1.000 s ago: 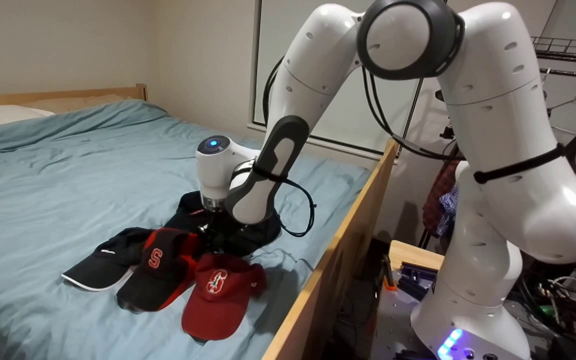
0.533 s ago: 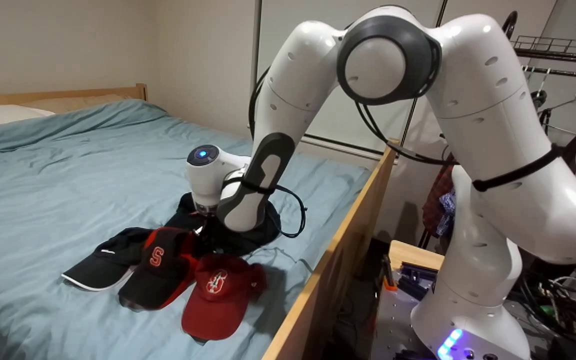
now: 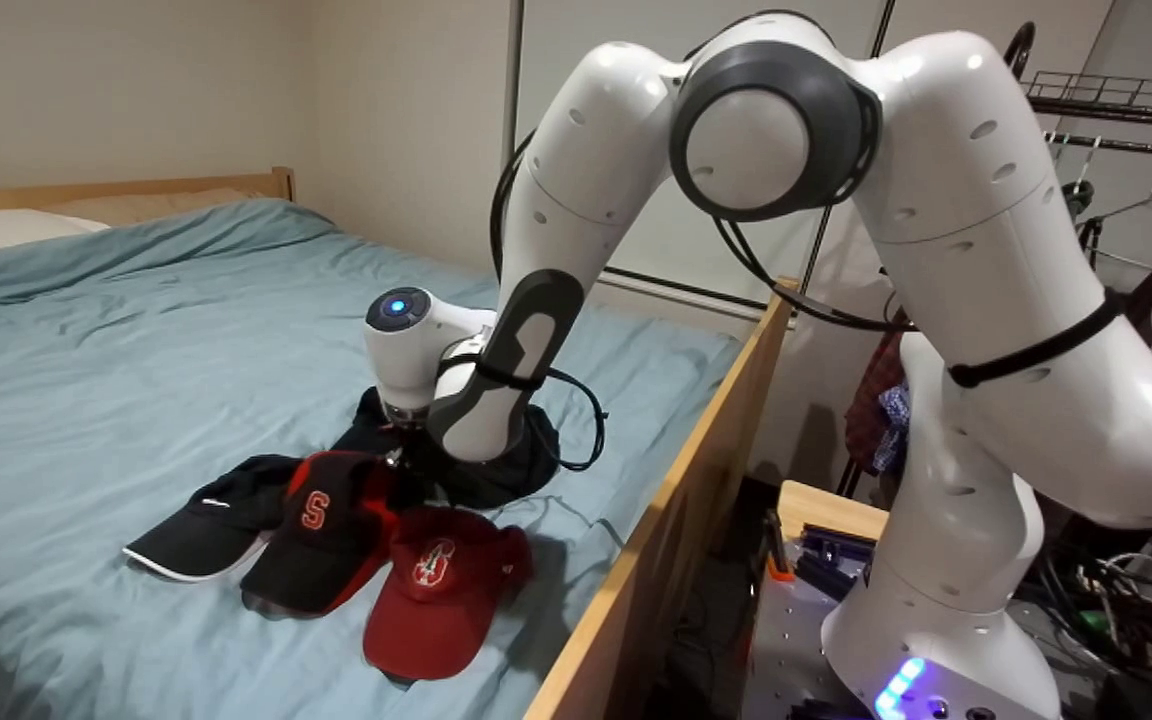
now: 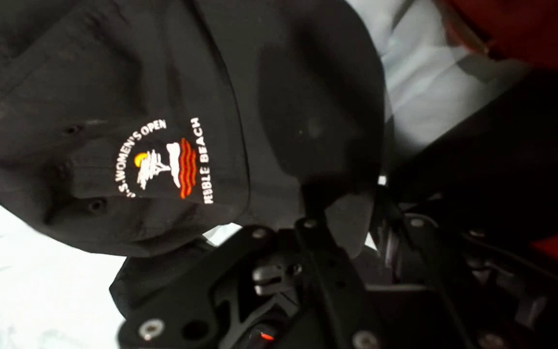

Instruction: Put the black cap on the bottom right on top of the black cap on the upper right

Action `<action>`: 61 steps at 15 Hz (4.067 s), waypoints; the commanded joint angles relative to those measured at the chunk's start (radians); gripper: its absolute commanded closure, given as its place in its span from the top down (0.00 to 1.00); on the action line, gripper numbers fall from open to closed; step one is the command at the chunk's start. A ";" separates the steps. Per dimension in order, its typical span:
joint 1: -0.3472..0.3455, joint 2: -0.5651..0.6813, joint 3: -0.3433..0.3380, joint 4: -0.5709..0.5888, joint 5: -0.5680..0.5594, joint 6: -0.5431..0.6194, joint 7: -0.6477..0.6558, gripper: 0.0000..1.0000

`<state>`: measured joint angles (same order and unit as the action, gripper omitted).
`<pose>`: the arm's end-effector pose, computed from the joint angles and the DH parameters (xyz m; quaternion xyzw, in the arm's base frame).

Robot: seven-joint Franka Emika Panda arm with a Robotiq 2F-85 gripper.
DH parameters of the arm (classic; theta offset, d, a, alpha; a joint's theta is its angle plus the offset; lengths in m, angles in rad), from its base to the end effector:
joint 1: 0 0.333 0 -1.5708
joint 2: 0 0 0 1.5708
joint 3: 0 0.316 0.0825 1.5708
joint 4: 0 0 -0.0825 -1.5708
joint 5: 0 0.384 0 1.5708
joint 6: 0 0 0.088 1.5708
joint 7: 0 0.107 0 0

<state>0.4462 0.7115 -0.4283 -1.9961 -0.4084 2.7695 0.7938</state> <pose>0.6069 0.0302 0.1328 0.9657 -0.1402 0.1195 0.1830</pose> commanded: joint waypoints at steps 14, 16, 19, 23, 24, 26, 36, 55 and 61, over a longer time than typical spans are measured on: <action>0.166 -0.081 -0.271 0.081 -0.254 -0.032 0.183 0.05; 0.200 -0.101 -0.290 0.114 -0.334 -0.075 0.220 0.05; 0.230 -0.118 -0.305 0.173 -0.485 -0.149 0.325 0.05; 0.197 -0.132 -0.223 0.259 -0.723 -0.344 0.451 0.05; 0.171 -0.128 -0.183 0.285 -0.773 -0.402 0.456 0.05; 0.106 -0.122 -0.082 0.330 -0.855 -0.521 0.447 0.05; -0.268 0.010 0.357 0.444 -0.908 -0.559 0.185 0.05; -0.244 0.086 0.422 0.441 -1.061 -0.509 -0.283 0.05; -0.305 0.088 0.455 0.396 -0.964 -0.479 -0.366 0.30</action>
<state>0.1866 0.8036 -0.0053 -1.5820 -1.4217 2.2684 0.4882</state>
